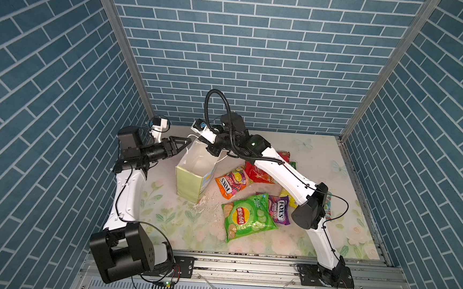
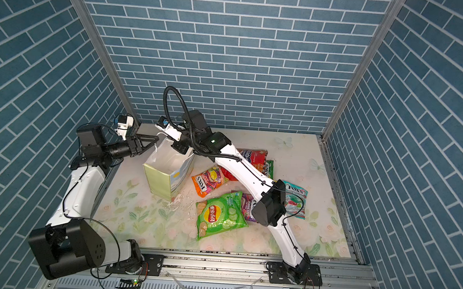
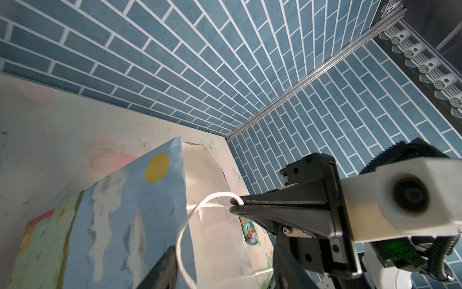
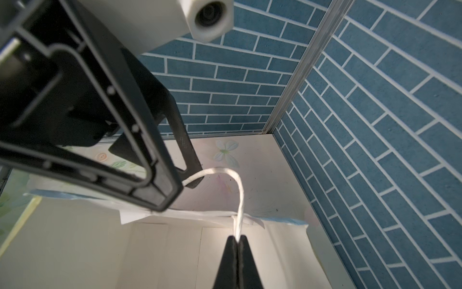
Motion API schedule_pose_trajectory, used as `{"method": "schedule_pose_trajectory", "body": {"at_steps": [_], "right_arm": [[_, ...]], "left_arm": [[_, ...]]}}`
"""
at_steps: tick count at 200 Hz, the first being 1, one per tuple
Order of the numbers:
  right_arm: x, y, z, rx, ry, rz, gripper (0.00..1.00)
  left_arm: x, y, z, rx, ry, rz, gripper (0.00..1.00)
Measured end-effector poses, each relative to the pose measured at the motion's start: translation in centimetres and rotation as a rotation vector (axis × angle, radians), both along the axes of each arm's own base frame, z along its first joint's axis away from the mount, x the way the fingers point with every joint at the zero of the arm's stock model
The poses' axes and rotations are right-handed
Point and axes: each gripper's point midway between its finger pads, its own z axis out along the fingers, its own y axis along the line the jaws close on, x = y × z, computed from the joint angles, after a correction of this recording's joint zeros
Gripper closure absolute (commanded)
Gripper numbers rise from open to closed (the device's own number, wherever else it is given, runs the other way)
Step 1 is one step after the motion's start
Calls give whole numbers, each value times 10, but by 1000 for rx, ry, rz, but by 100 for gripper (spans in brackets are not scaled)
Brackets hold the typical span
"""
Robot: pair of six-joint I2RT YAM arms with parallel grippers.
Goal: Take the snacks out of the paper bag
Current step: Move the paper bag to the middle-left of the table.
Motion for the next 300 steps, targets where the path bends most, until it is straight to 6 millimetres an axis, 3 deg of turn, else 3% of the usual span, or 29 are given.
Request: {"method": "schedule_pose_trajectory", "body": {"at_steps": [39,72,98,145,161,214,261,300], "right_arm": [[0,0,0,1,2,2,100],[-1,1,0,9,20,5,100],[-4,2,0,16,35,15,100],[-13,4,0,33,86,50,100],[-18,3,0,36,111,64,95],[-34,-5,17,74,179,89,76],[-38,-7,31,110,201,93,69],[-47,-19,64,174,197,87,67]], "left_arm": [[8,14,7,3,-20,72,42],[10,34,4,72,-4,232,42],[-1,48,7,166,-5,366,41],[-32,66,33,336,-43,540,40],[-38,69,33,366,-26,560,40],[-44,67,27,392,40,537,39],[-48,62,29,390,32,515,39],[-54,67,26,437,51,538,40]]}}
